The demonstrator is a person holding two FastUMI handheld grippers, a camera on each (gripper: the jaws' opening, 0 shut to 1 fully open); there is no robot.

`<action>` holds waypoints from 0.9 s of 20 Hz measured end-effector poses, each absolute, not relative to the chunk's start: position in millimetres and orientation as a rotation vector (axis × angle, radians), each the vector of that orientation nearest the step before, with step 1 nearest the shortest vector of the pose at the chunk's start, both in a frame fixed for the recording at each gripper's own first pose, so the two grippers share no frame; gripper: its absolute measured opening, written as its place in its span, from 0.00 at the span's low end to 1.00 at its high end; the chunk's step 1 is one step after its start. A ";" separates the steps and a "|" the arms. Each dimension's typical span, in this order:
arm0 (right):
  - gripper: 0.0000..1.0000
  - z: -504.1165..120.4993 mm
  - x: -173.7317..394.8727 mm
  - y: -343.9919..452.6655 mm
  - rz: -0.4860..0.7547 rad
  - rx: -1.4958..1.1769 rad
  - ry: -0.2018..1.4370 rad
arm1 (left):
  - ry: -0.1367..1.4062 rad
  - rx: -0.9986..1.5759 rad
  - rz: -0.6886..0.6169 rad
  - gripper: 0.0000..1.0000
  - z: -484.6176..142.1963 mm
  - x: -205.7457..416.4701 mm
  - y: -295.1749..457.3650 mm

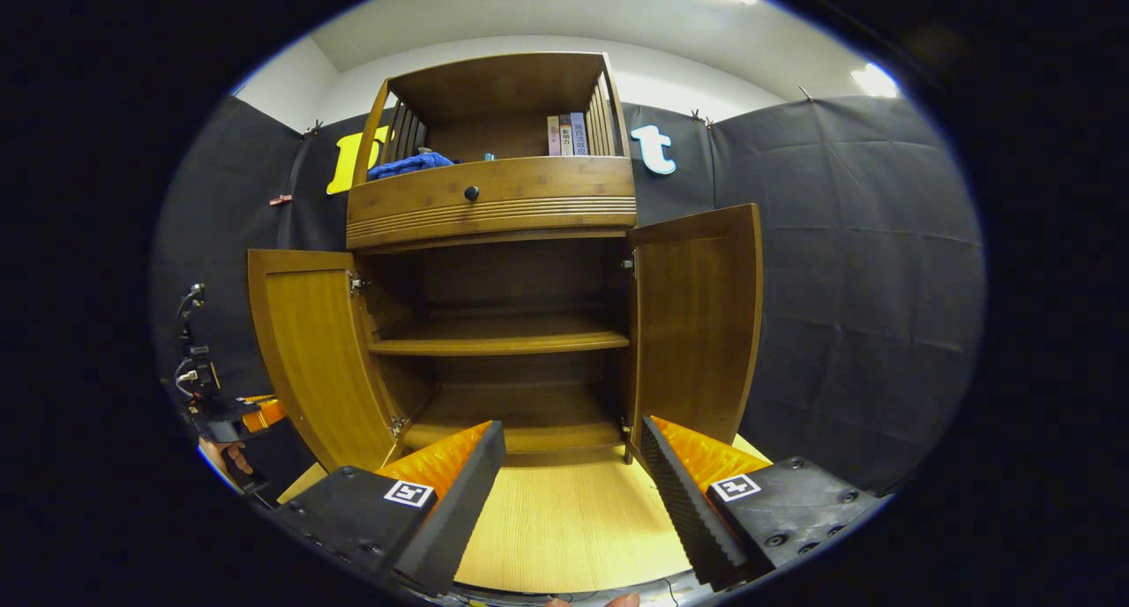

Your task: Open the right door of the double-door shoe cabinet with the right hand, and open the left door with the left hand.

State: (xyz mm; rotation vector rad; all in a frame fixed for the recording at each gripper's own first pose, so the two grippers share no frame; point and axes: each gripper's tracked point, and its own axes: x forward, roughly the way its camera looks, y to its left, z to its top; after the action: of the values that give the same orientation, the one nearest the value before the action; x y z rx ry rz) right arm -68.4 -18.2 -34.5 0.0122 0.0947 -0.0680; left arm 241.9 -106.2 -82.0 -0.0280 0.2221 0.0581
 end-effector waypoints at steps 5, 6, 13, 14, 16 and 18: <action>0.98 -37.1 -69.7 -13.6 -0.052 0.002 0.103 | 0.207 0.050 0.069 0.13 -81.0 240.9 -94.9; 0.98 -37.8 -68.9 -13.3 -0.047 0.003 0.106 | 0.197 0.073 0.091 0.14 -79.3 240.3 -89.8; 0.98 -40.6 -63.2 -19.5 -0.012 -0.003 0.107 | 0.154 -0.007 0.079 0.97 -68.0 244.6 -110.6; 1.00 -38.9 -61.2 -22.8 -0.009 -0.001 0.102 | 0.150 0.001 0.086 0.96 -65.9 245.6 -110.4; 1.00 -36.2 -57.1 -32.7 -0.003 0.005 0.093 | 0.134 0.009 0.087 0.96 -60.4 247.3 -112.5; 0.98 -32.9 -51.9 -44.2 0.000 0.010 0.082 | 0.094 -0.022 0.065 0.96 -50.0 251.9 -130.4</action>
State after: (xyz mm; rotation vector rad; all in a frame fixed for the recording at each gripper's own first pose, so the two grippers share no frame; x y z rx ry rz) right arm -51.9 -44.2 -32.9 0.0096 0.0822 0.0003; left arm 251.9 -130.4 -50.0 -0.0216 0.0940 0.0646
